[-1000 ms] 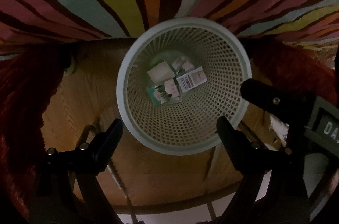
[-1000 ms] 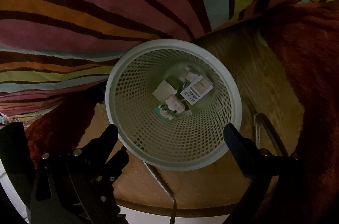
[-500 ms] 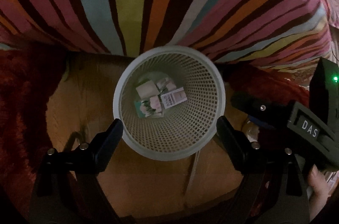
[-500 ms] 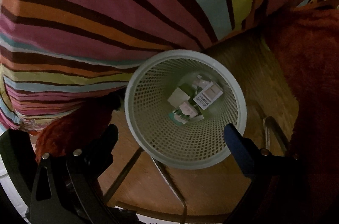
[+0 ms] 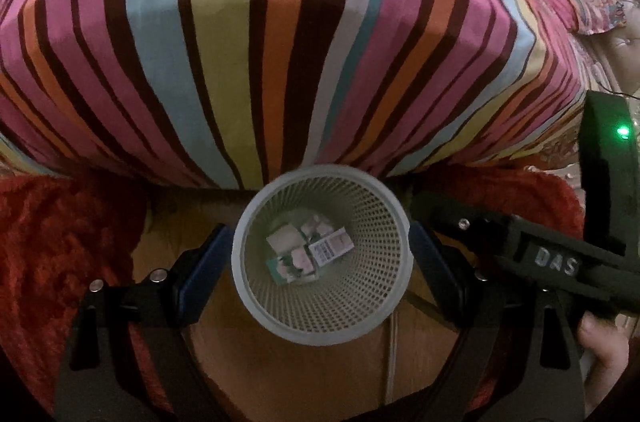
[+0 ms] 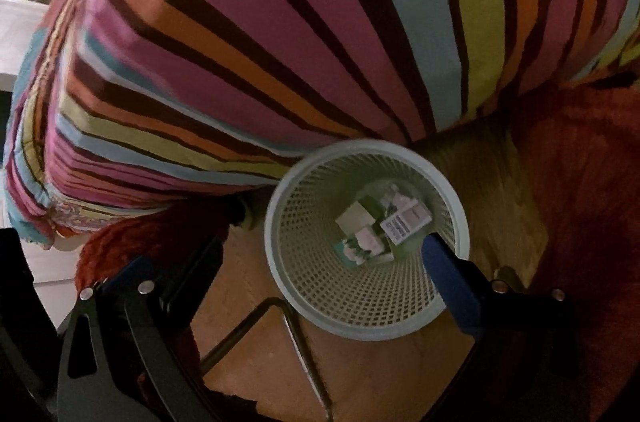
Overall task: Collect trash
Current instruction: 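Move both grippers back toward the crumpled paper on the bed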
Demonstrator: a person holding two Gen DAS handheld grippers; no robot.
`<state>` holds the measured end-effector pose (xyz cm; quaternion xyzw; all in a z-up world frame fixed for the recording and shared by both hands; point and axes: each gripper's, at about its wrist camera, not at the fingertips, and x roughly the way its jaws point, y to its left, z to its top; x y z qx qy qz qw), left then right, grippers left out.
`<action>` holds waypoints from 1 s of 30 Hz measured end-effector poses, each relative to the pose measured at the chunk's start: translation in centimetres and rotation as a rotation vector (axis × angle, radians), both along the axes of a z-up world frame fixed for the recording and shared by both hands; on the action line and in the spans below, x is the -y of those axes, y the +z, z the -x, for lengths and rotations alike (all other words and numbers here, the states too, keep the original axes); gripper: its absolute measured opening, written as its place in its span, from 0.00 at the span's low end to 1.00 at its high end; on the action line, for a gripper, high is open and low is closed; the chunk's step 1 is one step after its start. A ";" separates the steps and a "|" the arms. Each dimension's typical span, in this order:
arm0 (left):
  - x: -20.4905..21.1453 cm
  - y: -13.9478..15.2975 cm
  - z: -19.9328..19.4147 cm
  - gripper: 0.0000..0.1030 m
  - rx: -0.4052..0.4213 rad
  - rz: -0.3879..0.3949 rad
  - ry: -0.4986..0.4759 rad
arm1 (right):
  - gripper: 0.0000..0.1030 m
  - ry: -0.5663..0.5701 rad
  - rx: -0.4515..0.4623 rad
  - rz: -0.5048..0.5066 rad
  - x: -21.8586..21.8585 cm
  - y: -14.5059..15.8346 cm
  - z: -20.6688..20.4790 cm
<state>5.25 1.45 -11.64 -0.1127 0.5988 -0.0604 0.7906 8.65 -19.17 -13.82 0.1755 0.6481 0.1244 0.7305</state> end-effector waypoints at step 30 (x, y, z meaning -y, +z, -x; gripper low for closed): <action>-2.2 8.4 -3.7 0.85 0.343 -0.116 0.048 | 0.92 0.047 0.648 0.187 -0.3 11.2 -3.1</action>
